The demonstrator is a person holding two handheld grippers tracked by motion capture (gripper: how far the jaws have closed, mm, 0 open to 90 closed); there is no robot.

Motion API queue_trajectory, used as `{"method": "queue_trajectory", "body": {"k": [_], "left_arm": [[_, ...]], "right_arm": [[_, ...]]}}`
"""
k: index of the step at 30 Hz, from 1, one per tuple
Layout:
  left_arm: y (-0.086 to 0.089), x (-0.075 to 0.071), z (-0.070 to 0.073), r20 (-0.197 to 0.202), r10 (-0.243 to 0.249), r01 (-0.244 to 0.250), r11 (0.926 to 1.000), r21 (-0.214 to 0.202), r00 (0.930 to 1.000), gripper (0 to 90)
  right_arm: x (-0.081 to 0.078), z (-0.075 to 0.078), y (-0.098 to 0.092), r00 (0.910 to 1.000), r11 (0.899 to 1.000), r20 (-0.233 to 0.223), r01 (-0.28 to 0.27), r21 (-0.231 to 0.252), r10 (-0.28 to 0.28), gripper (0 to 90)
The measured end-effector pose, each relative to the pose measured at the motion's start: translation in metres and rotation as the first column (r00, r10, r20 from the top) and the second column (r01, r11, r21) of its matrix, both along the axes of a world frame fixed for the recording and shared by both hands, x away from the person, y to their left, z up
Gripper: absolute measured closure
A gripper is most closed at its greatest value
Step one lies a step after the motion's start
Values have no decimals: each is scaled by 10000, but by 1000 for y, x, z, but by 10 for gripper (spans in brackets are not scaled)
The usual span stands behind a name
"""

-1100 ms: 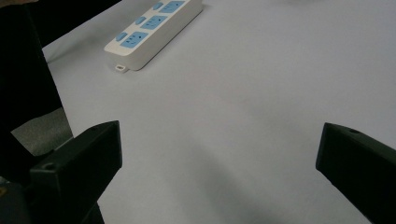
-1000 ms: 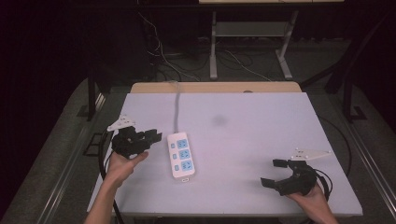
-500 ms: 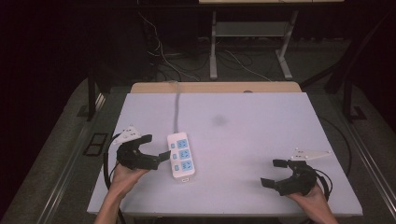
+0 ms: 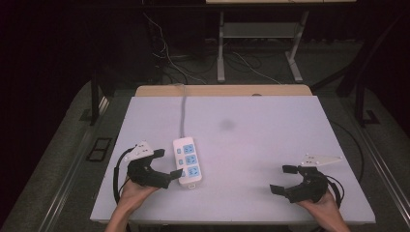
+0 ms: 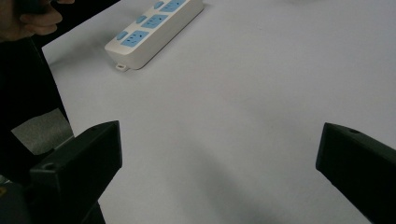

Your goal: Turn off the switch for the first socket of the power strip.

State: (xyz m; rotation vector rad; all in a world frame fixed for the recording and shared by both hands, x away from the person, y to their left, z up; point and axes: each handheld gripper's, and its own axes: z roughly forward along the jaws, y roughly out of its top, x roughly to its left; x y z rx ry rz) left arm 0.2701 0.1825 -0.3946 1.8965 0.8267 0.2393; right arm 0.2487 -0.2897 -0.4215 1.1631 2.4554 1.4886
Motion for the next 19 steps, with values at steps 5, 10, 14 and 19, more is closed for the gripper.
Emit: {"method": "queue_trajectory", "body": {"k": [5,10,14,19], "left_arm": [[-2,-4,-8,-66,-94,93,9999,-116,9999,0],[-5,-7,-15,-198,-271,270,9996,-63,9994,0],[-8,-7,-18,-289,-449,445,9989,-163,9986,0],[-12,-9,-25,-475,-660,662,9978,20,9967,0]], "right_arm": [[0,0,0,10000,10000,-3,7,17,-7,2],[-1,0,0,10000,10000,-30,34,36,-34,2],[-1,0,0,10000,10000,-44,40,40,-39,2],[0,0,-1,10000,10000,-37,31,37,-31,2]]}}
